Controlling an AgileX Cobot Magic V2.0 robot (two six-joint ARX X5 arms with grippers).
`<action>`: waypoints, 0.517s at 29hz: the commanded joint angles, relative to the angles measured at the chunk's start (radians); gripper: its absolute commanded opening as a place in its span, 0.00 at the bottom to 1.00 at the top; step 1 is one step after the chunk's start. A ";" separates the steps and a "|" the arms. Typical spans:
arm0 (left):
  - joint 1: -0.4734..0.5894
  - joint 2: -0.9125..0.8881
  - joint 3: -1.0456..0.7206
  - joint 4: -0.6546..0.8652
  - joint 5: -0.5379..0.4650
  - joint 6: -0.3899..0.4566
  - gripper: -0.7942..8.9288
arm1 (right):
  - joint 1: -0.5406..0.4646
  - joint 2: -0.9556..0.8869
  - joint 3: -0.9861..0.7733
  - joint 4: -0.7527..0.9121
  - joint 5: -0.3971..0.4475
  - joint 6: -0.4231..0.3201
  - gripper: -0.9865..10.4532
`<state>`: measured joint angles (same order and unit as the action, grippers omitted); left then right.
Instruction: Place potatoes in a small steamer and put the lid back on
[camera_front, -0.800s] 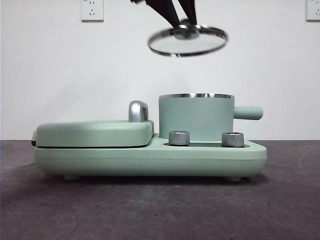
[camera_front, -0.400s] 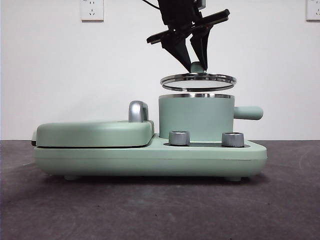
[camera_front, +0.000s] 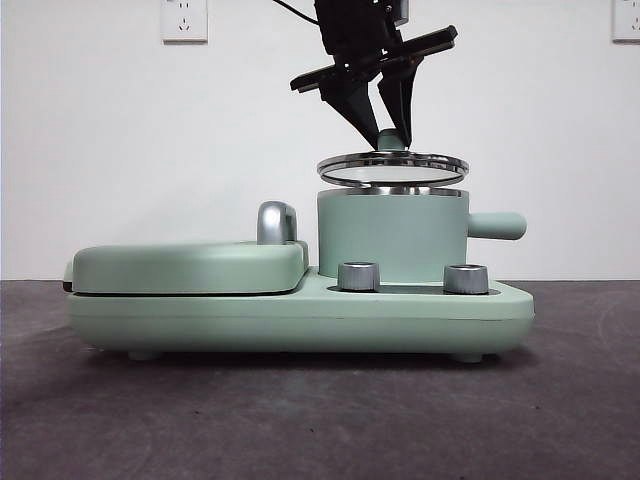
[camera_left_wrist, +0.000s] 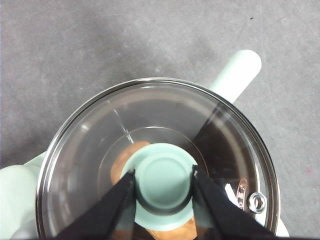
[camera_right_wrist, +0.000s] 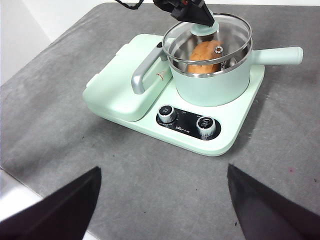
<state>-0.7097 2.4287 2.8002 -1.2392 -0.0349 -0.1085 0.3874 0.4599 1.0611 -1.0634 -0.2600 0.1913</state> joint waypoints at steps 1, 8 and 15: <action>-0.005 0.045 0.037 0.010 -0.003 -0.009 0.09 | 0.007 0.002 0.010 0.013 -0.002 0.010 0.44; -0.003 0.068 0.037 0.029 -0.003 -0.005 0.09 | 0.007 0.002 0.010 0.013 -0.002 0.011 0.44; -0.005 0.079 0.037 0.000 -0.003 0.032 0.09 | 0.007 0.002 0.010 0.014 -0.002 0.011 0.44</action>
<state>-0.7082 2.4668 2.8033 -1.2385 -0.0360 -0.0963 0.3874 0.4599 1.0611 -1.0607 -0.2600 0.1917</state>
